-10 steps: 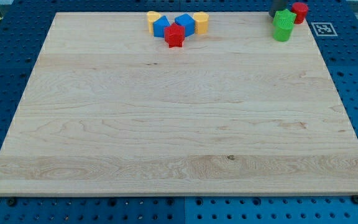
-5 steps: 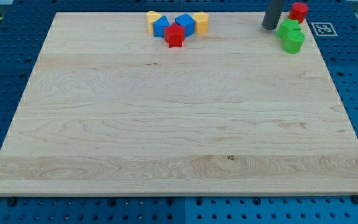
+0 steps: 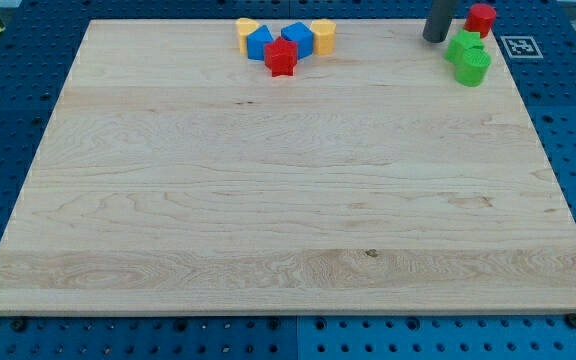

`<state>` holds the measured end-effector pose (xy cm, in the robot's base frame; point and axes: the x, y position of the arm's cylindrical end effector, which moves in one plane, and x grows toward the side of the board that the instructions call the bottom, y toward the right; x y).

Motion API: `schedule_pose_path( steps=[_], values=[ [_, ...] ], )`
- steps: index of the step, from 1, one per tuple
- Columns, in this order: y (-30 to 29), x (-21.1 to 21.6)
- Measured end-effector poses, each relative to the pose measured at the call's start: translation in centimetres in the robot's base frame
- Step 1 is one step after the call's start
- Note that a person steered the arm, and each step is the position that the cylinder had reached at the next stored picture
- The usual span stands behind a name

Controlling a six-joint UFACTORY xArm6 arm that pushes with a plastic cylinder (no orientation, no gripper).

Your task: Separate the green blocks from the red circle

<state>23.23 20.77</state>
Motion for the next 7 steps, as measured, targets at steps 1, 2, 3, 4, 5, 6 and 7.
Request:
schedule_pose_path(
  steps=[1, 2, 3, 4, 5, 6, 7],
  values=[
    [0.1, 0.0],
    [0.1, -0.2],
    [0.1, -0.4],
    [0.3, -1.0],
    [0.3, -1.4],
    [1.1, -1.1],
    [2.6, 0.1]
  ],
)
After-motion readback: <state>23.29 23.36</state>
